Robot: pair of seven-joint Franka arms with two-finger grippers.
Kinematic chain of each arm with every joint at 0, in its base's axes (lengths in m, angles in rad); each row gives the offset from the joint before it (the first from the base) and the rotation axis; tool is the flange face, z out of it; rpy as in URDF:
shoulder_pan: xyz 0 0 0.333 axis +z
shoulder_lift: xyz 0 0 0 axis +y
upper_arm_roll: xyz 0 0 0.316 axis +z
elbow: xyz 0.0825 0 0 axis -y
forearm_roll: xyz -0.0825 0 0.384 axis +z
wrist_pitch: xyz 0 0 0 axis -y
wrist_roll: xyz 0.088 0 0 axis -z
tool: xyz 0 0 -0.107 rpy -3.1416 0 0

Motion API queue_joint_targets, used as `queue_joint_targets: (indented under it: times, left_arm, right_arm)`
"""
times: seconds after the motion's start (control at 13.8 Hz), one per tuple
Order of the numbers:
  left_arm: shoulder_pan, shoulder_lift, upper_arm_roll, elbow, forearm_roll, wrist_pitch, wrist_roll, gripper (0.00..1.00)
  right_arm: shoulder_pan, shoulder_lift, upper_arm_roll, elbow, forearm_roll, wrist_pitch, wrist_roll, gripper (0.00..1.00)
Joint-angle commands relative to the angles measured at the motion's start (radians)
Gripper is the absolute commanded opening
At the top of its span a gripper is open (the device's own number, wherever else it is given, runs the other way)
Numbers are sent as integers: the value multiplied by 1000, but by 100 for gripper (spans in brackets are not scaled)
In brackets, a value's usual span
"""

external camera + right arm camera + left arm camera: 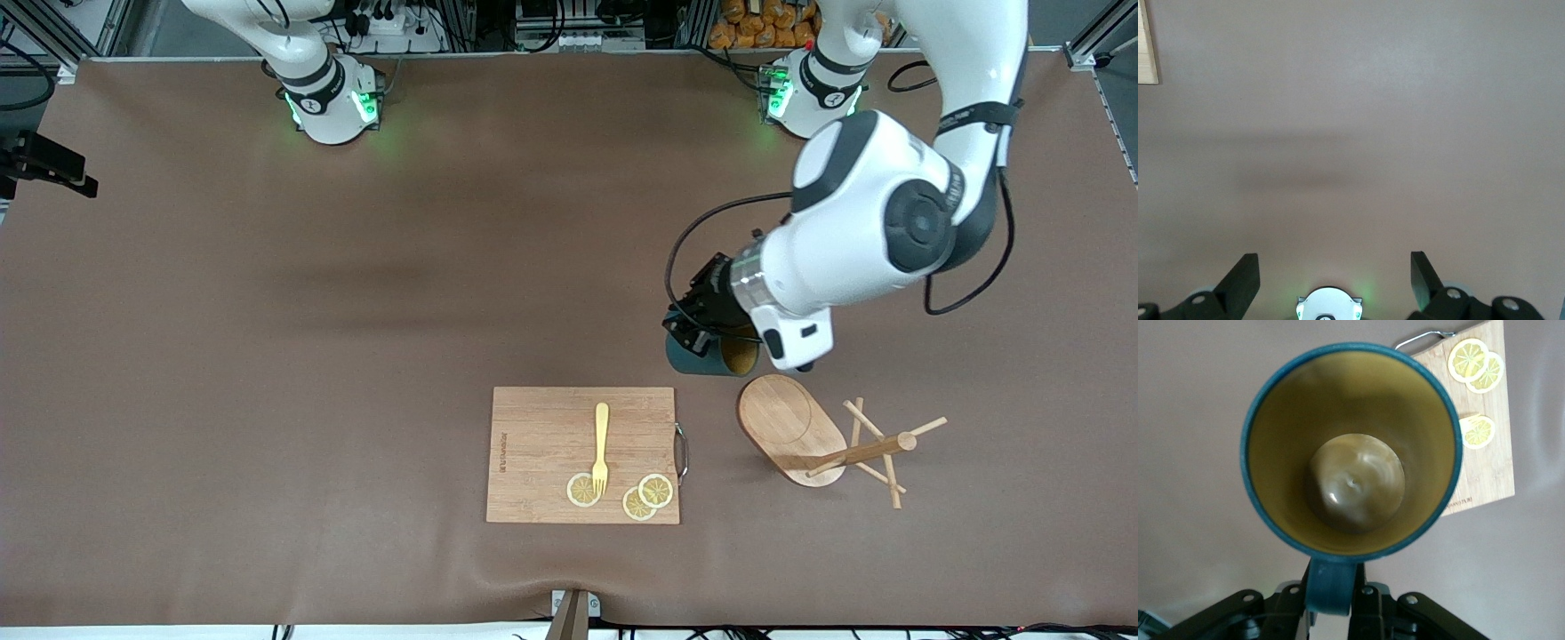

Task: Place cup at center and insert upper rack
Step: 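Carry the mug to the wooden mug tree, tilting its opening sideways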

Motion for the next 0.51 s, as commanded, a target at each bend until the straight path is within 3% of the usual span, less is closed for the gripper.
queue_joint_targets:
  times: [0.0,0.44]
  left_arm:
    - [63,-30,-8,-29,-87,-39,88,0]
    - [152,-17,-6,-29,-218,-100,282,0]
  right_arm:
    - [9,-10,5,-9,-4,4,21,100]
    - [44,-9,9,-14,-1,10,85,100]
